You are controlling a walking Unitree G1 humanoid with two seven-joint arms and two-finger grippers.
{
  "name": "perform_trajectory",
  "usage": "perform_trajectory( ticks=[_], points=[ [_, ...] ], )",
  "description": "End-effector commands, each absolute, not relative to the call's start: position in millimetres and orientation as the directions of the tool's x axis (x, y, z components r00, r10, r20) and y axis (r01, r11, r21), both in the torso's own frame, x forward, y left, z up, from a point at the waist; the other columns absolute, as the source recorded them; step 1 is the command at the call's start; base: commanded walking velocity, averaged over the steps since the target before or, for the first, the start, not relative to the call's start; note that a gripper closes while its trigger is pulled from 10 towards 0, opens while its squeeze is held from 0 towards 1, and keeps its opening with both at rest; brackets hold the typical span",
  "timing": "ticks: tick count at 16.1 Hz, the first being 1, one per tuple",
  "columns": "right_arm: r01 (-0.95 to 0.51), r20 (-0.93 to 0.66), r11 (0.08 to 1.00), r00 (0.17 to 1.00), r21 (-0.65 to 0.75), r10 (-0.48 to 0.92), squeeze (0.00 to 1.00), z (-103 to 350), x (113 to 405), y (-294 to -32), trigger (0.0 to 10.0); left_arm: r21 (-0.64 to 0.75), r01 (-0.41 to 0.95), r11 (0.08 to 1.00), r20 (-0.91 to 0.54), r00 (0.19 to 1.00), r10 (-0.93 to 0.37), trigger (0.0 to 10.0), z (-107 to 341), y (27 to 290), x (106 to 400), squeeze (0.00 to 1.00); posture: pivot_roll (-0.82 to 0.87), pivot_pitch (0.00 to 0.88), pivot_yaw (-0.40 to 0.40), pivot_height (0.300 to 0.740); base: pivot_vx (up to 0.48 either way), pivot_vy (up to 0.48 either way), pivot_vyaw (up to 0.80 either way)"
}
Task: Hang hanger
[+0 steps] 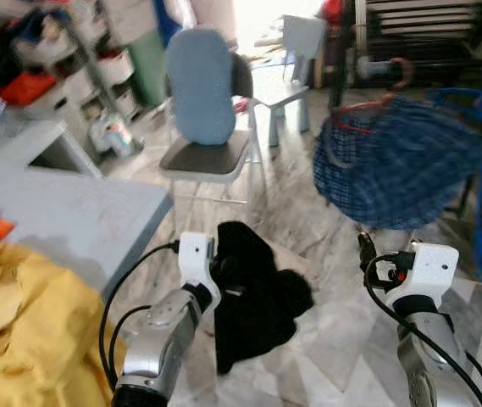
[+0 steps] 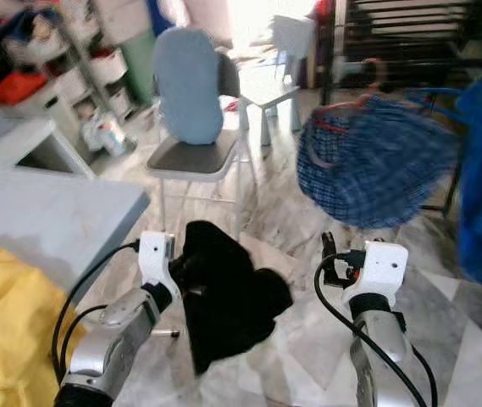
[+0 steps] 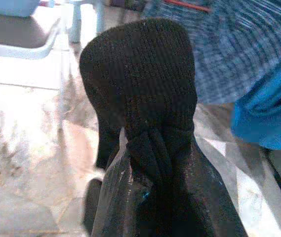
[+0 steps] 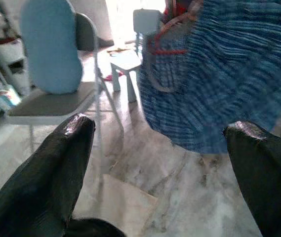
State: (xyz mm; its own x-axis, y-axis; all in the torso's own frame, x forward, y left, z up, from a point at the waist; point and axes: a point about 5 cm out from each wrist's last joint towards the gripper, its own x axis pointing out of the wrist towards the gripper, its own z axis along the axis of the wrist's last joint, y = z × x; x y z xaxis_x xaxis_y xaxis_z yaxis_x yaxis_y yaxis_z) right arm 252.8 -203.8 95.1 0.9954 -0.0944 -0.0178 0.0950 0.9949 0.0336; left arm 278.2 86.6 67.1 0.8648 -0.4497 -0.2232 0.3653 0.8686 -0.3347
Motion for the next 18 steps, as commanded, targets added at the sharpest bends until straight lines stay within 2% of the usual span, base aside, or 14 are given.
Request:
perform_trajectory(
  ticks=[1, 3, 4, 8, 11, 16, 18],
  points=[
    [0.075, 0.006, 0.997, 0.997, 0.031, -0.076, 0.0, 104.0, 257.6, -197.9, 10.0, -0.312, 0.322, 0.894, -0.225, 0.889, -0.399, 10.0, 67.3, 97.5, 282.2, 0.0, -0.26, 0.0, 0.128, 0.74, 0.0, 0.0, 0.0],
    [0.063, 0.006, 0.998, 0.998, 0.011, -0.063, 0.0, 108.4, 262.4, -200.6, 10.0, -0.308, 0.31, 0.899, -0.209, 0.9, -0.382, 10.0, 68.0, 96.5, 286.1, 0.0, -0.25, 0.0, 0.086, 0.74, 0.0, 0.0, 0.0],
    [0.018, -0.007, 1.0, 1.0, -0.017, -0.018, 0.0, 109.1, 267.0, -200.0, 10.0, -0.312, 0.261, 0.914, -0.185, 0.926, -0.328, 10.0, 72.2, 98.7, 290.4, 0.0, -0.24, 0.0, 0.04, 0.74, 0.0, 0.0, 0.0],
    [-0.084, -0.027, 0.996, 0.996, -0.038, 0.083, 0.0, 111.9, 293.8, -179.1, 10.0, -0.3, 0.222, 0.928, -0.135, 0.953, -0.272, 10.0, 87.2, 109.1, 304.7, 0.0, -0.18, 0.0, -0.053, 0.74, 0.0, 0.0, 0.0],
    [-0.186, -0.034, 0.982, 0.982, -0.032, 0.185, 0.0, 107.0, 302.2, -157.0, 10.0, -0.304, 0.166, 0.938, -0.126, 0.969, -0.212, 10.0, 88.2, 117.3, 303.0, 0.0, -0.12, 0.0, -0.049, 0.74, 0.0, 0.0, 0.0],
    [-0.12, -0.014, 0.992, 0.993, 0.035, 0.121, 0.0, 101.7, 305.4, -164.0, 10.0, -0.301, 0.105, 0.948, -0.185, 0.969, -0.166, 10.0, 73.0, 134.6, 283.7, 0.0, -0.08, 0.0, 0.012, 0.74, 0.0, 0.0, 0.0],
    [-0.112, -0.003, 0.993, 0.994, 0.042, 0.112, 0.0, 100.9, 303.4, -163.5, 10.0, -0.3, 0.112, 0.947, -0.188, 0.967, -0.174, 10.0, 73.4, 135.3, 284.7, 0.0, -0.09, 0.0, 0.023, 0.74, 0.0, -0.349, 0.0]
  ],
)
